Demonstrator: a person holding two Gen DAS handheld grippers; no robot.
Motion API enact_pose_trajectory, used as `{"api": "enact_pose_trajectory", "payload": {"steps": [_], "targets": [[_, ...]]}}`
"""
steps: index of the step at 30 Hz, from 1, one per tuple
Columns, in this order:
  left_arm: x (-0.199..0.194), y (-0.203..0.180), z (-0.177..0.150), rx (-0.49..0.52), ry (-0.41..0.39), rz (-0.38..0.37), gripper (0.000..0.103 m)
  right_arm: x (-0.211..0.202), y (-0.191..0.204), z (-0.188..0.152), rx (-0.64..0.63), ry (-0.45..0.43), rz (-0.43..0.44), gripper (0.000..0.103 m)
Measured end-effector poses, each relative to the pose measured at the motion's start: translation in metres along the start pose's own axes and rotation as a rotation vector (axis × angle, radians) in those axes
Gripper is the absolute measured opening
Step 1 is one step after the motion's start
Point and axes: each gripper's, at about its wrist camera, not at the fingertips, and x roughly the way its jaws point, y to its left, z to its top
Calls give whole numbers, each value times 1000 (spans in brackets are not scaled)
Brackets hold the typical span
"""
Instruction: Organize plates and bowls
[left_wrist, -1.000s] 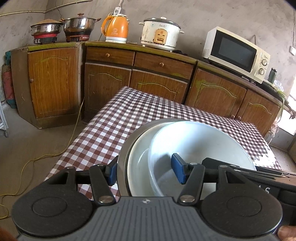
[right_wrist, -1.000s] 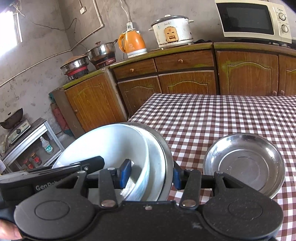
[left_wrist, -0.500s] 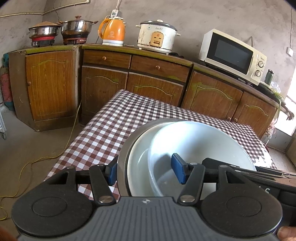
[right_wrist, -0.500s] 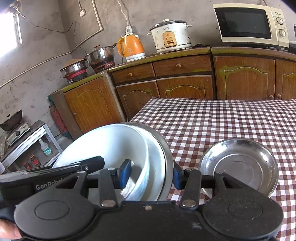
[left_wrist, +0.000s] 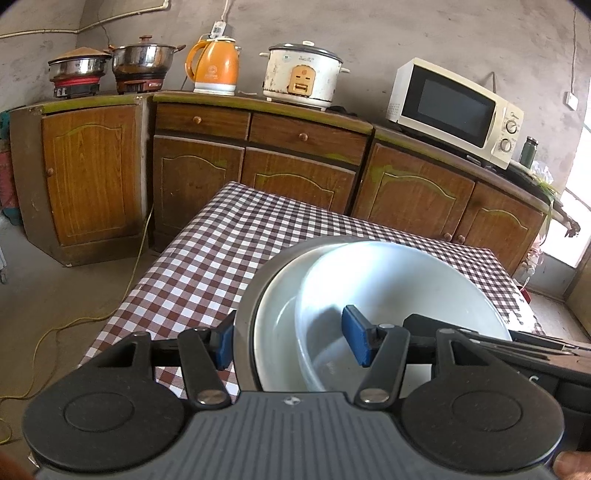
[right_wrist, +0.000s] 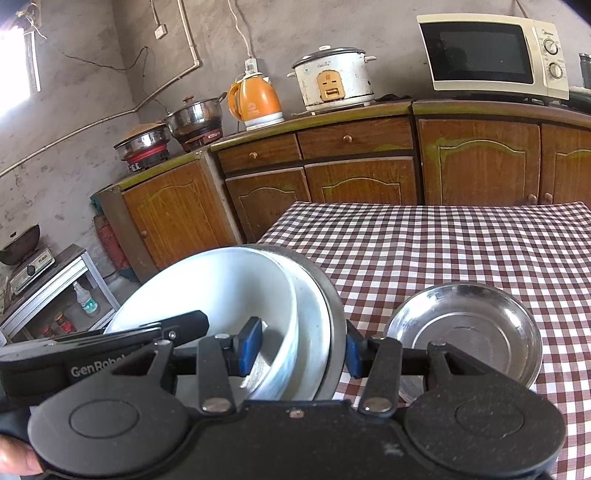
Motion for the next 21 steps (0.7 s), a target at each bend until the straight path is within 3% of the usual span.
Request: {"api": "enact_pose_trajectory", "payload": {"steps": [21], "targets": [[6,-17,0,23,9,-38,60,-11,-19,0,28,-17,-39,55]]}}
